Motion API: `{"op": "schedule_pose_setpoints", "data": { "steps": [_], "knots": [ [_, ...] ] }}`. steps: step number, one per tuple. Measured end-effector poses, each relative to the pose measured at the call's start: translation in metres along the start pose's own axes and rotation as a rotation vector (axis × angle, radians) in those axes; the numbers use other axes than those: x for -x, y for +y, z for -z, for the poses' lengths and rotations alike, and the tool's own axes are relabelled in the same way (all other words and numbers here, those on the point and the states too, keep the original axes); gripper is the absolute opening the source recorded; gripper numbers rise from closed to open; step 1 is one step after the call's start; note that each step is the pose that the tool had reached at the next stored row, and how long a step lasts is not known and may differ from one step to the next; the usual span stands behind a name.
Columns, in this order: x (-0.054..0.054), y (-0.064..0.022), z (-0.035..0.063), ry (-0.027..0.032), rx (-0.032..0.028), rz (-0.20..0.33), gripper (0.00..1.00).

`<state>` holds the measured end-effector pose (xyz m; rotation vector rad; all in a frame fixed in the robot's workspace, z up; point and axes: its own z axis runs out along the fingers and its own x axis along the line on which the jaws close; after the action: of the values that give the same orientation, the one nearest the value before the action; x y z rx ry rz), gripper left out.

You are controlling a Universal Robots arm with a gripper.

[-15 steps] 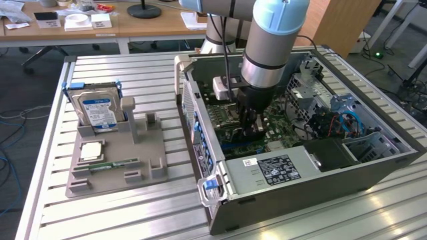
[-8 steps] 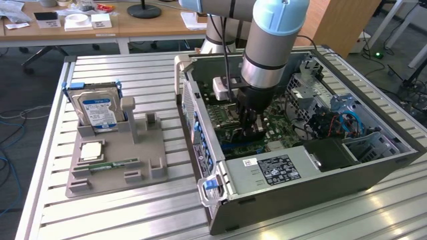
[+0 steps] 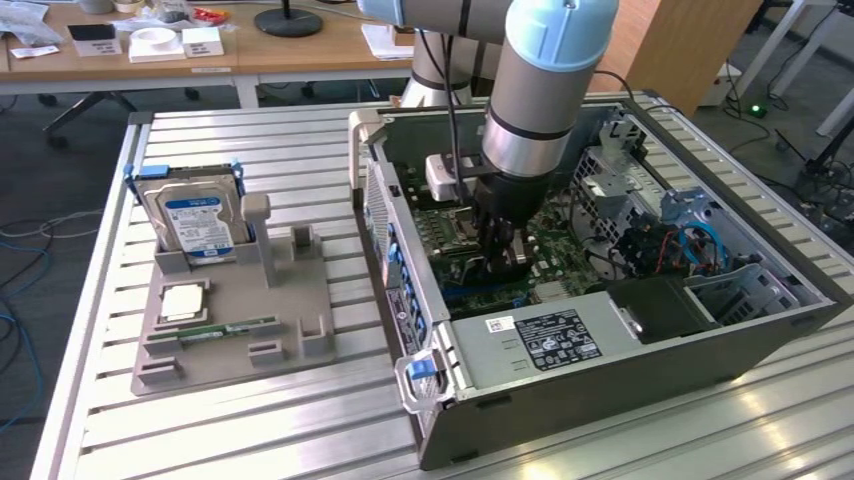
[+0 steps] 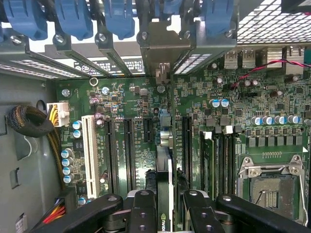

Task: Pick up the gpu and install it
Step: 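Insert the gpu into the slot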

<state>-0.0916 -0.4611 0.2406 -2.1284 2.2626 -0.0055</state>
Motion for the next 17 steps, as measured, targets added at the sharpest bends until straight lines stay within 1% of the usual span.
{"op": "schedule_pose_setpoints", "data": {
  "steps": [17],
  "knots": [
    [-0.0001,0.0007,-0.0016,-0.0002,-0.0001,0.0,0.26]
  ]
}}
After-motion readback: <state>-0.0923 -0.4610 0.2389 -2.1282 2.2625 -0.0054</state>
